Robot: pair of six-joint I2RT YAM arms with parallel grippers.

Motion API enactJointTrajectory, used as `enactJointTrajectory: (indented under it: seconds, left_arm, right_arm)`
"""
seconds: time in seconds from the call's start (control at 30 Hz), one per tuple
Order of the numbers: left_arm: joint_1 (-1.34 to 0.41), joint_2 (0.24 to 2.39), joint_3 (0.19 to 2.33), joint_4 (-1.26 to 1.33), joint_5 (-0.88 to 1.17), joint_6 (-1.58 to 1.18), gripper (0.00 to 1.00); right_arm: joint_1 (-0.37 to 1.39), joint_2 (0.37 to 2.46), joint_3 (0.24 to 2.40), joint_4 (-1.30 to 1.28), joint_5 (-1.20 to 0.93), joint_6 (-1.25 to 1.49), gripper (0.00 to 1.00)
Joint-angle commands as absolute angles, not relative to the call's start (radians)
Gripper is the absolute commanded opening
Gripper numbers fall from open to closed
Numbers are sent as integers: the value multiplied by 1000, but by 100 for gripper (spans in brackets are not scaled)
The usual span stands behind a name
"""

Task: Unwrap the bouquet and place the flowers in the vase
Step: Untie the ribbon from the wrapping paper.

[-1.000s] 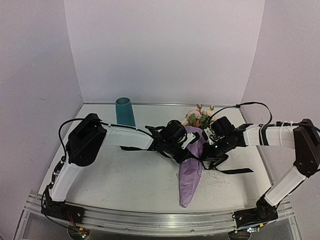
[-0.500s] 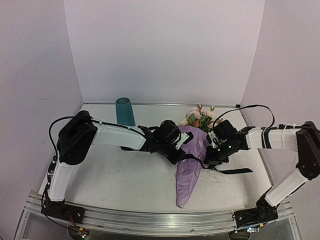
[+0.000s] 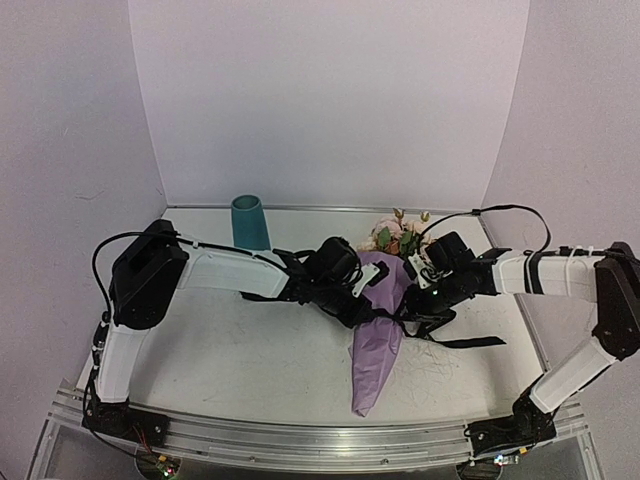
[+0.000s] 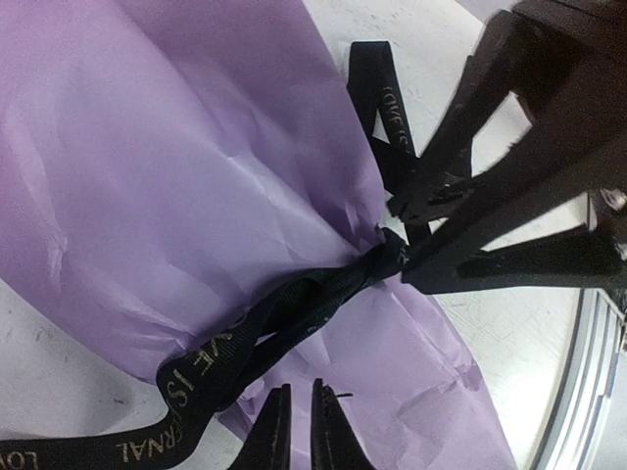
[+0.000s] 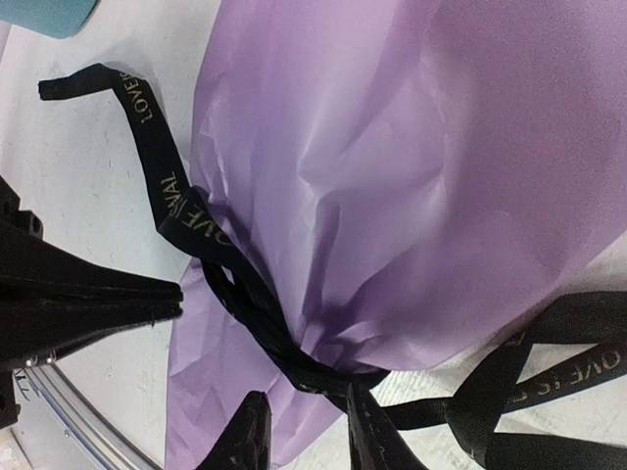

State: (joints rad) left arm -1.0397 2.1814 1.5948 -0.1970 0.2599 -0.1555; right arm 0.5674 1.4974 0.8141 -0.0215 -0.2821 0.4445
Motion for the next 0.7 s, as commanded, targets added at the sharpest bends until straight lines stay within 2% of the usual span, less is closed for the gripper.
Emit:
enactJointTrajectory:
  seconds: [0.0, 0.37, 0.43, 0.57, 0.67]
  left_arm:
    - [-1039, 2117, 1587, -161, 254, -142, 20]
    - [-1039, 2211, 1672, -163, 303, -81, 28]
    - [-1039, 2224, 1681, -163, 306, -77, 28]
    - [-1039, 2252, 1703, -165, 314, -63, 29]
    - [-1039, 2267, 1715, -169, 323, -52, 29]
  right_arm:
    - [569, 1538, 875, -38, -295, 414, 30]
    - [569, 1602, 900, -39, -281, 403, 28]
    - [569, 1607, 904, -40, -282, 406, 25]
    - [569, 1600, 908, -40, -284, 414, 12]
    - [569, 1588, 905, -41, -286, 423, 12]
